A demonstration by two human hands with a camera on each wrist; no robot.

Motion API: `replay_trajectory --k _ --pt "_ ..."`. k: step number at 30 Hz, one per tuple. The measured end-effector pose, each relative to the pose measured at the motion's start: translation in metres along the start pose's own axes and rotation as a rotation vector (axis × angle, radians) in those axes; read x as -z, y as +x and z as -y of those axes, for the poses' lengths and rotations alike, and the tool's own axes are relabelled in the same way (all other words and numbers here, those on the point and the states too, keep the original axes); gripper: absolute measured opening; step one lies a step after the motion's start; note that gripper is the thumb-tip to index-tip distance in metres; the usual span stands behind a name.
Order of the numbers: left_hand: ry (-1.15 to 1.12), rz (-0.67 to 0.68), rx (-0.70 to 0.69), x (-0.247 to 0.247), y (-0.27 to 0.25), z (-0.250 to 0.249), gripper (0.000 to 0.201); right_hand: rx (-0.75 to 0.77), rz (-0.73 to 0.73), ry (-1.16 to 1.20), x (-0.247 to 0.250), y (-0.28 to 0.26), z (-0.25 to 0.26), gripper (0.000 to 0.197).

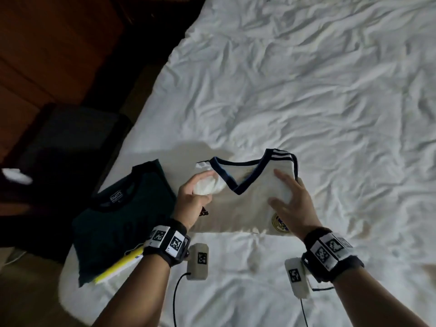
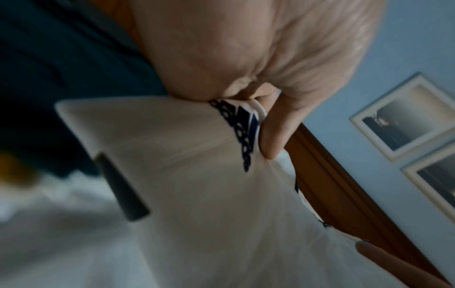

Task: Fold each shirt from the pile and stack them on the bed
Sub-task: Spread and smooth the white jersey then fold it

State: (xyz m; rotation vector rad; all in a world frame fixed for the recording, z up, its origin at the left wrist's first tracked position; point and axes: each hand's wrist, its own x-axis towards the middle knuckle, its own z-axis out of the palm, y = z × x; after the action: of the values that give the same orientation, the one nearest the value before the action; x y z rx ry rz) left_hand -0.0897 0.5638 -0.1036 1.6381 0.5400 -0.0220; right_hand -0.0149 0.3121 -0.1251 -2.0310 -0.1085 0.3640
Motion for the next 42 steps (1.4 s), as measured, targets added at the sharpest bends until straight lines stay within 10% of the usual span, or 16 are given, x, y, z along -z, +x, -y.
replay_trajectory --k 10,15,31,37,42 --pt "-0.039 -0.340 -0.023 0.213 -0.039 0.027 0.072 0.162 0.245 -0.037 -0.186 0.013 0.125 0.073" --pt "-0.207 -0.499 0.182 0.277 -0.059 0.069 0.070 0.136 0.445 -0.062 -0.259 0.024 0.148 0.071" --pt "-0.117 -0.595 0.238 0.286 -0.089 0.135 0.081 -0.005 0.506 -0.211 -0.288 0.001 0.099 0.096" --pt "0.720 -0.669 0.206 0.260 -0.088 0.125 0.087 0.174 0.266 -0.375 -0.302 -0.024 0.103 0.086" --pt "1.053 -0.333 0.015 0.205 -0.077 0.138 0.071 0.547 0.373 -0.808 -0.331 -0.063 0.106 0.063"
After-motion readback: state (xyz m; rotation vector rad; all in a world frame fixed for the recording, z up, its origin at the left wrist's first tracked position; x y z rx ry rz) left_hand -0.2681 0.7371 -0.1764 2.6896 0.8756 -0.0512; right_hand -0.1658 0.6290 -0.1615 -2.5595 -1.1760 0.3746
